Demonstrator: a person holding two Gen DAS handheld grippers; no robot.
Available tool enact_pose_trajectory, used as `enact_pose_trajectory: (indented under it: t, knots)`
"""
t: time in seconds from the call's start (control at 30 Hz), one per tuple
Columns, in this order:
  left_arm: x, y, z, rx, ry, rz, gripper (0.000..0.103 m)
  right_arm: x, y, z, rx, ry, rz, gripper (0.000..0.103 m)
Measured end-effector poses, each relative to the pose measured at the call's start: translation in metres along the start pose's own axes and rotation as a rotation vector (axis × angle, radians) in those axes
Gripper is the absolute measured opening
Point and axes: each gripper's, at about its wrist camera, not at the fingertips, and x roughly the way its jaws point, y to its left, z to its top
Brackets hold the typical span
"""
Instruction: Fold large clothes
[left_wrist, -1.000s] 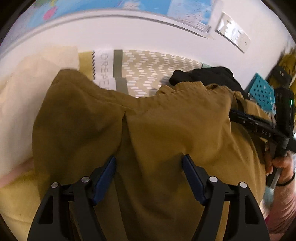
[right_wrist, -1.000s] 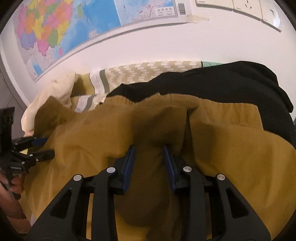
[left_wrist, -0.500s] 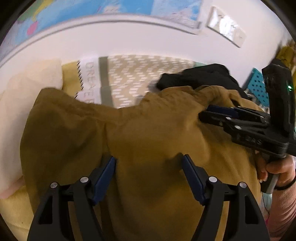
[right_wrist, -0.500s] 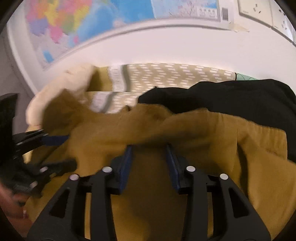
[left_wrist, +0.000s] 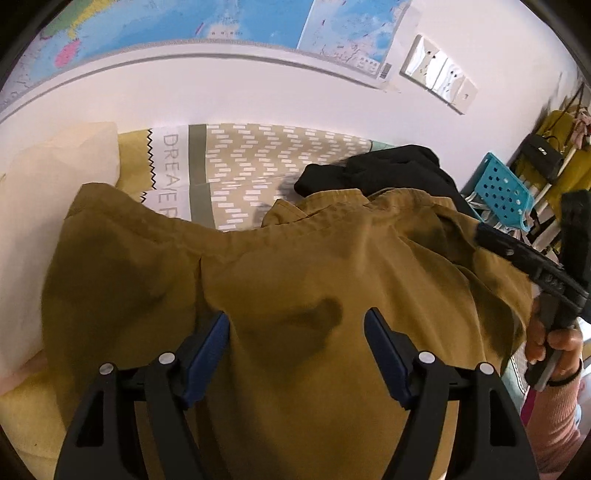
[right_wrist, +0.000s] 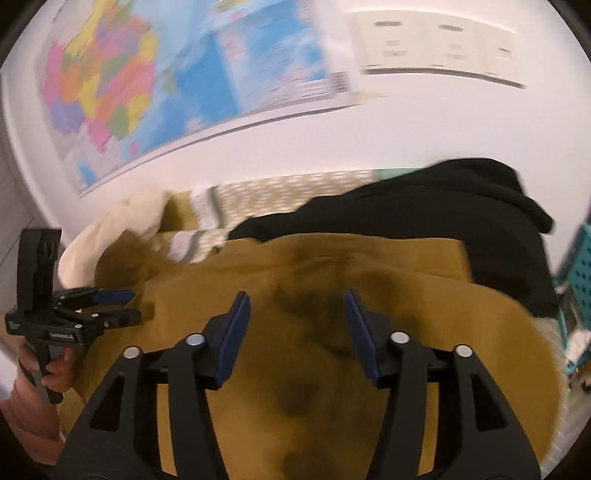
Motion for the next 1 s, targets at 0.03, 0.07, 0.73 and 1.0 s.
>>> enact_pose_trajectory:
  t: [0.03,0.07,0.73,1.0]
  knots:
    - [0.004,0.0,0.004,-0.008,0.012,0.0,0.072,0.001,-0.008,0.002,0.026,0.005,-0.003,0.056]
    - [0.006,0.0,0.007,-0.013,0.019,-0.001,0.072,0.003,-0.011,0.004,0.04,0.013,0.015,0.056]
    - [-0.018,0.002,0.014,-0.02,-0.084,0.017,0.071,0.039,0.03,0.023,-0.064,0.079,0.144,0.064]
    - [-0.078,0.008,-0.061,0.076,-0.126,-0.007,0.076,-0.065,-0.023,-0.042,-0.008,0.013,0.057,0.067]
